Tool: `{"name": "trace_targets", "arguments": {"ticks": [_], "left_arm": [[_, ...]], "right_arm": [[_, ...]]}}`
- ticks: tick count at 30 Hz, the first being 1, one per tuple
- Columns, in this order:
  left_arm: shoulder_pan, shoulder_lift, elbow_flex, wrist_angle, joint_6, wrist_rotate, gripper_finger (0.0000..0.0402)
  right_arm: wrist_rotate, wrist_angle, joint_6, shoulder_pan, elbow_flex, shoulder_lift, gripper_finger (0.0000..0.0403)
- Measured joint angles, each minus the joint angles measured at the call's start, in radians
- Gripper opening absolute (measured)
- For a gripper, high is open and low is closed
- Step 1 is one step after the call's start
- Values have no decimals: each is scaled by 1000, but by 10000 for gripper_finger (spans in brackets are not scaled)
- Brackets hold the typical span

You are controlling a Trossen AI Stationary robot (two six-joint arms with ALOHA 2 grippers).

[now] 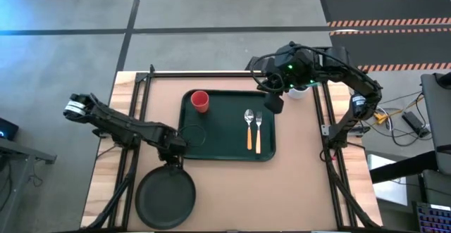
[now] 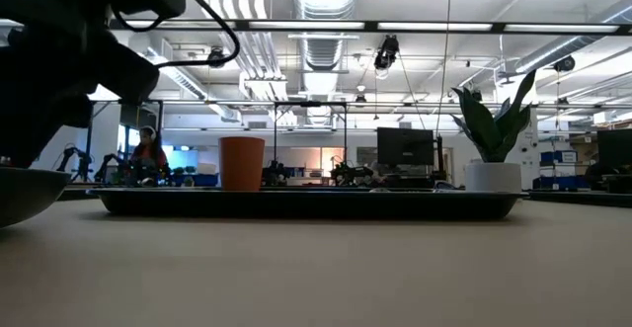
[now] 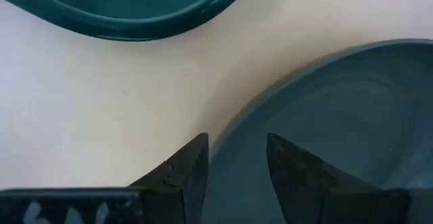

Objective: Pick and place plate/cup/fork/spoon on tray
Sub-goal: Put the black plate on the black tray

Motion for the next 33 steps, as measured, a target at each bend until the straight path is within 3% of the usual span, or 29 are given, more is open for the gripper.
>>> {"name": "trace_targets", "arguments": {"ticks": [17, 33], "left_arm": [[-75, -1, -6, -38, -21, 27, 132], [-99, 2, -105, 25, -47, 20, 132]], "right_arm": [[5, 0, 13, 4, 0, 0, 8], [19, 2, 54, 4, 0, 0, 9]]}}
